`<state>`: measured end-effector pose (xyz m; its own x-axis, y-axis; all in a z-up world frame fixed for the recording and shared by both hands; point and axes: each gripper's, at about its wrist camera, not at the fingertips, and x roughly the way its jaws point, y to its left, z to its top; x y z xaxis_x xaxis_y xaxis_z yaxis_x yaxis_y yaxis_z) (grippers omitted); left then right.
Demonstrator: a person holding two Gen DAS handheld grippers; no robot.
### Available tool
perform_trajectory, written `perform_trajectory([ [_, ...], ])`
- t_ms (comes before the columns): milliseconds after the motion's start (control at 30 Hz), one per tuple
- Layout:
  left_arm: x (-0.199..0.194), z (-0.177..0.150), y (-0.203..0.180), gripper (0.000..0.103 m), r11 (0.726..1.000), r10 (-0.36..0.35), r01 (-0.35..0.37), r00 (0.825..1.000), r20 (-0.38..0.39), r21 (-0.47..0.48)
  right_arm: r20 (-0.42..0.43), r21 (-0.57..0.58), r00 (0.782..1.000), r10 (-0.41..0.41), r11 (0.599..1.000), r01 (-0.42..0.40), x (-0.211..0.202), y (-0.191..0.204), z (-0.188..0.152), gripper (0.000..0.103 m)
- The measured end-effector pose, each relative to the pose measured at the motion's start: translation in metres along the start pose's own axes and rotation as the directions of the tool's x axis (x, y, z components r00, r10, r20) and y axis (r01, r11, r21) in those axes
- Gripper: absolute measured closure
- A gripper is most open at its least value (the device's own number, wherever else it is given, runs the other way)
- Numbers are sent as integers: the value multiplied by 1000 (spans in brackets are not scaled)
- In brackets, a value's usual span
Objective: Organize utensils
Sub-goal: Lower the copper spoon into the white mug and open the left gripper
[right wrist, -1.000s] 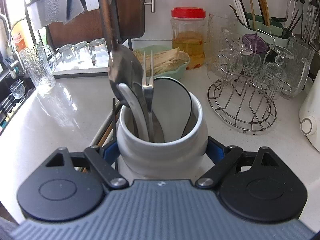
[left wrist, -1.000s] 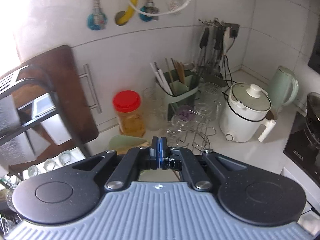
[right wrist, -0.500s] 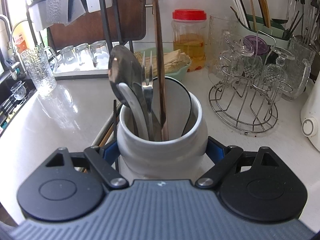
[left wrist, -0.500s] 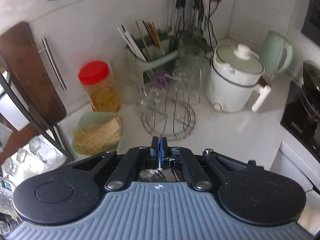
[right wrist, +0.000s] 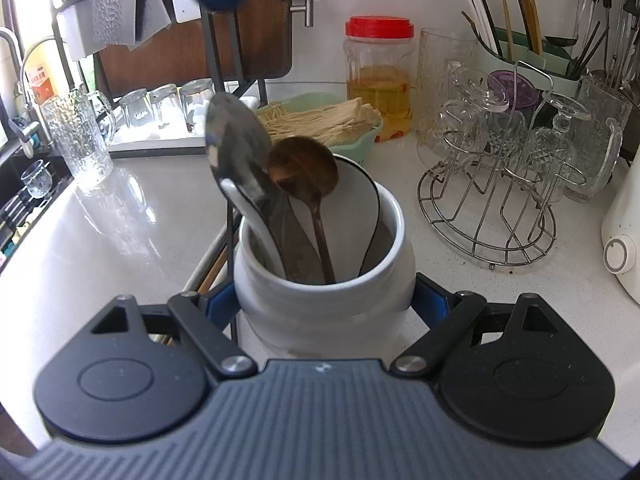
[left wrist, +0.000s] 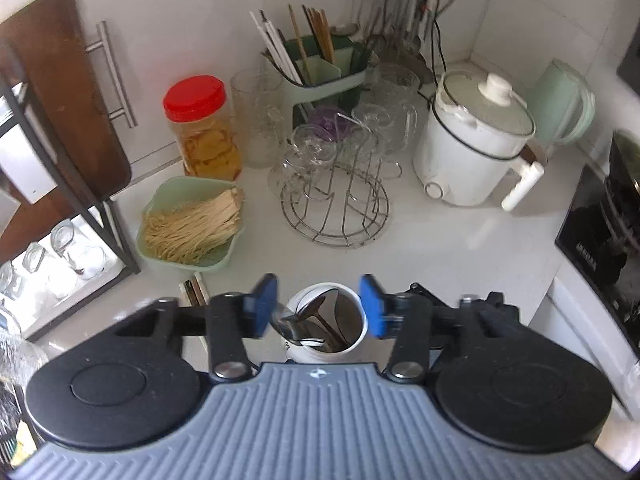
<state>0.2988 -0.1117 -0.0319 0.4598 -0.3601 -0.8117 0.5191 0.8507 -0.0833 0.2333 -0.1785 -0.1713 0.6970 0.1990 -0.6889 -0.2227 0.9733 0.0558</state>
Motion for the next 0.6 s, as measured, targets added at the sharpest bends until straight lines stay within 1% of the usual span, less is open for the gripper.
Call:
perform_trajectory([
  [67, -8, 0, 4, 43, 1000, 3, -2, 1000, 8, -25, -3, 1, 1000, -1, 1000, 1, 0, 0, 0, 12],
  [133, -17, 0, 8, 31, 999, 22, -21, 1000, 20, -45, -6, 4, 1000, -3, 1000, 4, 0, 0, 1, 12],
  [167, -22, -1, 10, 29, 998, 35, -33, 999, 30, -57, -8, 4, 1000, -5, 1000, 5, 1, 1, 1, 12],
  [233, -32, -3, 15, 20, 995, 54, -50, 997, 46, -86, -13, 6, 1000, -6, 1000, 6, 1, 1, 2, 12],
  [300, -42, -7, 21, 15, 990, 74, -66, 995, 65, -122, -19, 6, 1000, -5, 1000, 5, 1, 1, 2, 12],
  [367, -50, -14, 27, 12, 983, 103, -91, 992, 75, -157, -21, 6, 1000, -5, 1000, 5, 1, 1, 3, 12],
  [500, -60, -31, 40, 8, 966, 139, -122, 989, 59, -228, -30, 12, 999, -11, 1000, 12, 2, 1, 4, 12],
  [600, -64, -48, 49, 7, 948, 179, -161, 983, 44, -276, -38, 19, 999, -17, 1000, 18, 2, 2, 5, 12],
])
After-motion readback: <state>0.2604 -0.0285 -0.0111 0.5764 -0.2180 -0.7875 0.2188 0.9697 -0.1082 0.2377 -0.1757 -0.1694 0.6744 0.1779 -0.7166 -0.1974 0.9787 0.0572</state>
